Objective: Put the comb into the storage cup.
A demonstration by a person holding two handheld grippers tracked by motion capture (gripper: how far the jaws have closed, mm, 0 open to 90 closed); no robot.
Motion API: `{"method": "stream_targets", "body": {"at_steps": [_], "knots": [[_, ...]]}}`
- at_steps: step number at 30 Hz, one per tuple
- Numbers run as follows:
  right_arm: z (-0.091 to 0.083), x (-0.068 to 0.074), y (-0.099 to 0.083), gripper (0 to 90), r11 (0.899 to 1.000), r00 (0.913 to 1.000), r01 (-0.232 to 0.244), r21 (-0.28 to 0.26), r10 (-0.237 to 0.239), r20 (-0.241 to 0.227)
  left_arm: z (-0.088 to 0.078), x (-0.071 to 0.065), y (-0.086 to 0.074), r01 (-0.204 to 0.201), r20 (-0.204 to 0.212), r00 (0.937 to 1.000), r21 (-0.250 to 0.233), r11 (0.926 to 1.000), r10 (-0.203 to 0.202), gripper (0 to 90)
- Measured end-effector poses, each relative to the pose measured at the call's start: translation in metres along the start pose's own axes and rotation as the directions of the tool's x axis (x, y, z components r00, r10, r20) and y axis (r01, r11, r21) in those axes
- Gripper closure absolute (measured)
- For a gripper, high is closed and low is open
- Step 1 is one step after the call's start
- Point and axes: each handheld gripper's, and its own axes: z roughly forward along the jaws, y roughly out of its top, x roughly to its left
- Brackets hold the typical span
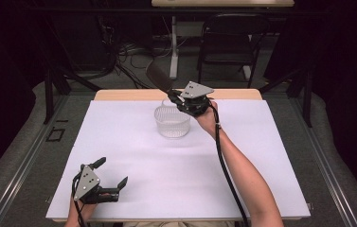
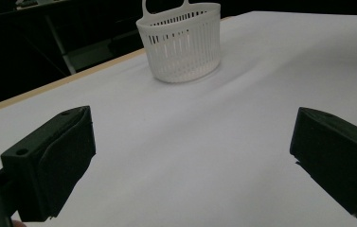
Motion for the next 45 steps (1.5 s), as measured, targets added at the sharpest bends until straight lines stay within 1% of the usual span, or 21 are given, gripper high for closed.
{"method": "stream_targets", "body": {"at_steps": [2,8,14,19,22,27,40,45], "knots": [[0.002,0.0,-0.001,72.3,1.0,1.0,0.001,-0.003,-0.001,-0.001,0.0,0.0,0.0,0.001,0.0,1.0,0.001,1.0,-0.001,1.2],[0.006,0.001,-0.006,72.3,1.0,0.9998,-0.018,0.004,0.018,-0.01,0.0,0.0,0.0,-0.001,-0.002,1.0,-0.001,1.0,0.001,1.2],[0.01,0.001,-0.011,72.3,1.0,0.9998,-0.008,0.004,0.008,-0.017,0.0,0.0,0.0,0.0,0.0,1.0,0.002,1.0,0.0,1.3],[0.012,-0.001,-0.013,72.3,1.0,0.9997,-0.016,-0.004,0.016,-0.019,0.0,0.0,0.0,0.002,-0.001,1.0,0.002,1.0,-0.002,1.3],[0.013,0.0,-0.014,72.3,1.0,0.9997,-0.011,0.0,0.011,-0.023,0.001,0.0,0.0,0.002,-0.001,1.0,0.002,1.0,-0.002,1.3],[0.016,0.0,-0.015,72.2,1.0,0.9994,-0.019,0.001,0.019,-0.03,0.001,0.0,0.0,0.003,-0.001,1.0,0.002,1.0,-0.003,1.3],[0.021,0.002,-0.021,72.2,1.0,0.9985,-0.027,0.014,0.027,-0.048,0.001,0.001,0.0,0.007,0.001,1.0,-0.002,1.0,-0.007,1.3],[0.022,0.003,-0.025,72.2,0.999,0.998,-0.031,0.029,0.033,-0.055,0.001,0.001,0.0,0.007,0.001,1.0,-0.001,1.0,-0.007,1.3]]}}
